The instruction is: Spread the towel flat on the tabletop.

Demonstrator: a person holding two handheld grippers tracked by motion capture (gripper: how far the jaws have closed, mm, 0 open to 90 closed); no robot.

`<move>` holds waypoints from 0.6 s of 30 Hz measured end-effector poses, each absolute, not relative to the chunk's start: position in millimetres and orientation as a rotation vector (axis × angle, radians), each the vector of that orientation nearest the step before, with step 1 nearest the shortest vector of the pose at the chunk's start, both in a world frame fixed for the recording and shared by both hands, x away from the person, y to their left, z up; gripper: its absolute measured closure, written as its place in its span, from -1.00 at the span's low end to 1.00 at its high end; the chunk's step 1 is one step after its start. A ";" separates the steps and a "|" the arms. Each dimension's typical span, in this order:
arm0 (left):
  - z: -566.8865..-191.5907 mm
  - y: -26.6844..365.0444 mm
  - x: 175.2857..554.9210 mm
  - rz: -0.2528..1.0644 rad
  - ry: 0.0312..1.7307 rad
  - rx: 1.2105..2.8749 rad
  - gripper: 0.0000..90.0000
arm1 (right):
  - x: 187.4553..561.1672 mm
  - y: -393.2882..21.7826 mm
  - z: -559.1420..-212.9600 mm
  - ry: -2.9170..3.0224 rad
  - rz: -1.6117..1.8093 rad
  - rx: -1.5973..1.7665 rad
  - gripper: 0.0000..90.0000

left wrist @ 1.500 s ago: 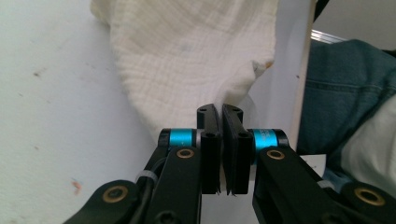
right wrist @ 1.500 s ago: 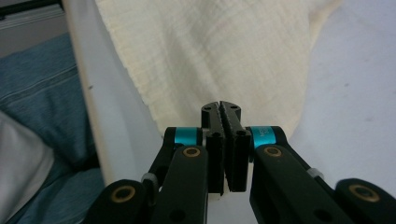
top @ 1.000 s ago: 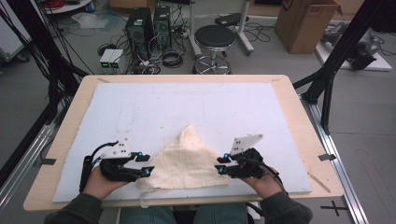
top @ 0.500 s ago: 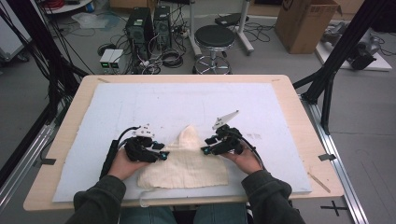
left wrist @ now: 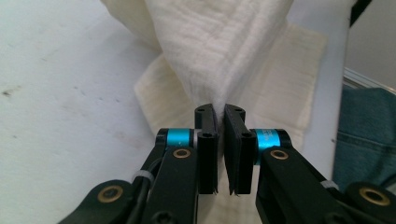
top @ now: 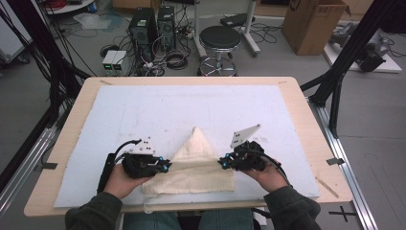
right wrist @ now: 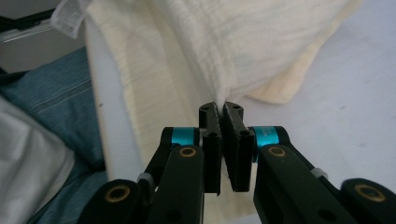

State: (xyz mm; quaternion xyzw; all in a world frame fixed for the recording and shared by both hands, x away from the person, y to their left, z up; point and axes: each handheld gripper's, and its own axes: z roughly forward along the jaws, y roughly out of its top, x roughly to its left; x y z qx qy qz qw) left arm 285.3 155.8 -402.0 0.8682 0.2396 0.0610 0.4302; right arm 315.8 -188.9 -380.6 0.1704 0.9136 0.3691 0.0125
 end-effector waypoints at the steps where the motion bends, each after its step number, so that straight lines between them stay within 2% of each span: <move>1: -403.6 155.3 282.2 0.148 0.592 2.176 0.86 | 311.3 -188.9 -383.0 2.868 1.148 0.520 0.92; 4: -413.5 153.0 273.7 0.106 0.576 2.217 0.86 | 298.1 -185.2 -395.4 2.926 1.085 0.485 0.88; 9: -429.3 152.8 272.6 0.060 0.590 2.236 0.84 | 294.7 -191.6 -394.8 2.899 1.187 0.492 0.49; 14: -432.0 150.7 273.4 0.059 0.572 2.255 0.84 | 319.2 -202.9 -375.6 2.750 1.341 0.615 0.45; 18: -431.7 151.1 273.7 0.060 0.561 2.257 0.84 | 345.8 -190.6 -381.6 2.723 1.338 0.729 0.44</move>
